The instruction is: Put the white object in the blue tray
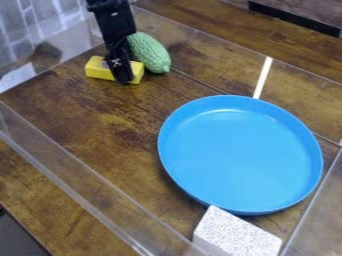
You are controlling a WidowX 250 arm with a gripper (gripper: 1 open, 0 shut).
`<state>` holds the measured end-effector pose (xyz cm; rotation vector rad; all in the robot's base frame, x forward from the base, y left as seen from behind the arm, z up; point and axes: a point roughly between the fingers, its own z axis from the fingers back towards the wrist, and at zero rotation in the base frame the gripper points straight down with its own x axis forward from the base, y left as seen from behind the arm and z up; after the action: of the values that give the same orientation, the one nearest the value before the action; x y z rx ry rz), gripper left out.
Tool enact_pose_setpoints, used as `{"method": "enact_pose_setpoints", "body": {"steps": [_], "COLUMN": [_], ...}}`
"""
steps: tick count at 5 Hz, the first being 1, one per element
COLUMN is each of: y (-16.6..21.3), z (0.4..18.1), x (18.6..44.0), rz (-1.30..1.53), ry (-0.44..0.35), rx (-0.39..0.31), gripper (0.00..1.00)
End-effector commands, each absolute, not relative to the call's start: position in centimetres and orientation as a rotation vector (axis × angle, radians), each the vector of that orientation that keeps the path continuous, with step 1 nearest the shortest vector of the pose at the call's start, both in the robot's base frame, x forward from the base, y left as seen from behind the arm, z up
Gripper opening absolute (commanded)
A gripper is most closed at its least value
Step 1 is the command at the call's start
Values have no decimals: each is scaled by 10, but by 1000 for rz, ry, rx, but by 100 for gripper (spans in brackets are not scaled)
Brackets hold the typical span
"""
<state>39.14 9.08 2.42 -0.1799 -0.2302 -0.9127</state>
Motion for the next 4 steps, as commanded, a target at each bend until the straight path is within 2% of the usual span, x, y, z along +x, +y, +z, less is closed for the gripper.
{"method": "enact_pose_setpoints", "body": {"steps": [1,2,3,4], "y": [99,99,99,94], "z": [40,39,39,37], "x": [399,400,399,401], "rz": [-911,-916,-917,-919], "ry": [-272,-274,-279,-279], "rx": [-144,-149,-161,-166], "gripper": [100,0,100,100]}}
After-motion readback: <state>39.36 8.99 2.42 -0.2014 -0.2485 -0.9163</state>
